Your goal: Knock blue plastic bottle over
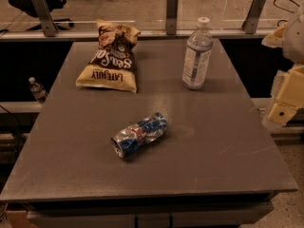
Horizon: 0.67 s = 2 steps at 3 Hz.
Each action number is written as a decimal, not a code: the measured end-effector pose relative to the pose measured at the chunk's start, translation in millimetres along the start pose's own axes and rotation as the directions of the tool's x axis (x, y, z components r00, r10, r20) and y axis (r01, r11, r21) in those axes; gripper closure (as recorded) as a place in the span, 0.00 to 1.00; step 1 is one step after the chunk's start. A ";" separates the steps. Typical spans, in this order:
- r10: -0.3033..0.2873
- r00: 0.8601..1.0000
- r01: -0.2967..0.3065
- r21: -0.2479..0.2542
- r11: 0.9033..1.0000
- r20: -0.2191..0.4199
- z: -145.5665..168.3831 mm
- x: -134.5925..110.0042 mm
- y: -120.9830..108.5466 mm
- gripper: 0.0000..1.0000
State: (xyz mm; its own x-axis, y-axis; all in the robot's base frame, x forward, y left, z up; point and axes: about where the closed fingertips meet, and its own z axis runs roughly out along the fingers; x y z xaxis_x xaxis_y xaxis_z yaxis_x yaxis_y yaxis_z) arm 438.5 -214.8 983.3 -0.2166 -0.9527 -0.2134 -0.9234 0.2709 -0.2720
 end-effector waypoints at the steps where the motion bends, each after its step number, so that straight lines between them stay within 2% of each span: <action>1: 0.000 1.000 0.000 0.000 1.000 0.000 0.0 0.0 0.0 0.00; 2: 0.037 0.995 -0.038 0.005 0.999 0.092 12.6 -3.9 -19.3 0.00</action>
Offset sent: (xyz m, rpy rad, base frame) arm 0.0719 -0.0023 -0.0189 0.3008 -0.0636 -0.0369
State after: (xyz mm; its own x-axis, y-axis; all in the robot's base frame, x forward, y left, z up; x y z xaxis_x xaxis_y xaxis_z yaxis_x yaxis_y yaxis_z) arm 461.2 -214.5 977.5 -0.2209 -0.9251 -0.3089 -0.9130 0.3075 -0.2680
